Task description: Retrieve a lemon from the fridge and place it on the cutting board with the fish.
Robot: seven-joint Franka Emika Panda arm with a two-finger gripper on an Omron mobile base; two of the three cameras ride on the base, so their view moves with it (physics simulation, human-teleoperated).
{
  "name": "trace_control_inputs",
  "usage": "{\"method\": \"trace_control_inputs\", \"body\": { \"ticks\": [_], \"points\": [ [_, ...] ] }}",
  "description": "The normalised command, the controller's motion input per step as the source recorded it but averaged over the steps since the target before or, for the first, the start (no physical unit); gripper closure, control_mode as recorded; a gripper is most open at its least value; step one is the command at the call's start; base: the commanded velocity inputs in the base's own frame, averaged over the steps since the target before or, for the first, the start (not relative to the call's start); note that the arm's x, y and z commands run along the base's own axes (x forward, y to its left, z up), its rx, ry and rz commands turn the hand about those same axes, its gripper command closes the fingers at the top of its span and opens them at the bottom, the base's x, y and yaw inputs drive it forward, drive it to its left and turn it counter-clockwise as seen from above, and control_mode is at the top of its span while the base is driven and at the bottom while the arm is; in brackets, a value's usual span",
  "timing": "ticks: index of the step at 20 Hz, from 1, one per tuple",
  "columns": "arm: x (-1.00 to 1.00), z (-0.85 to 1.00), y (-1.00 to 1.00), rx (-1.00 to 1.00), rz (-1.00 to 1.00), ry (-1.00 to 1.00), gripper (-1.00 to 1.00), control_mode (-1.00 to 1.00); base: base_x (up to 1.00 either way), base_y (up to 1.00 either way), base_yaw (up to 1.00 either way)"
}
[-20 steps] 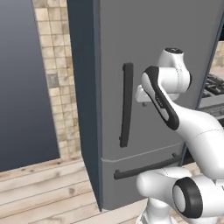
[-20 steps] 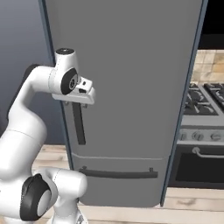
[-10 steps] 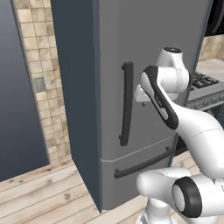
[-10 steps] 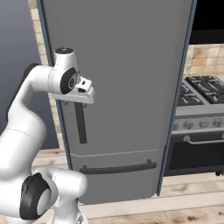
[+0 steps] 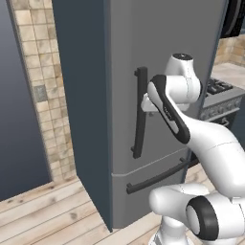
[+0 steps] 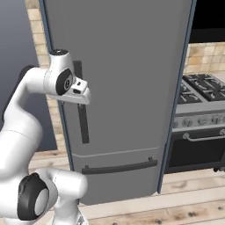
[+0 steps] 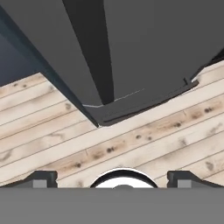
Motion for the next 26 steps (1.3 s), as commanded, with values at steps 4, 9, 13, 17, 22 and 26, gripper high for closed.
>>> {"method": "trace_control_inputs", "body": {
  "ticks": [4,9,13,17,22,26],
  "points": [
    [0.23,-0.04,0.00,0.02,0.26,-0.09,-1.00,-1.00,0.00,0.00,0.00],
    [0.48,-0.06,-0.06,0.01,0.32,-0.12,-1.00,-1.00,0.00,0.00,0.00],
    [0.24,-0.03,-0.02,0.00,0.05,-0.13,-1.00,-1.00,0.00,0.00,0.00],
    [0.35,-0.04,0.17,0.00,-0.01,-0.10,-1.00,-1.00,0.00,0.00,0.00],
    [0.50,-0.22,0.12,0.00,-0.08,-0.08,-1.00,-1.00,0.00,0.00,0.00],
    [0.49,-0.22,-0.03,0.00,-0.07,0.00,-1.00,-1.00,0.00,0.00,0.00]
  ]
}}
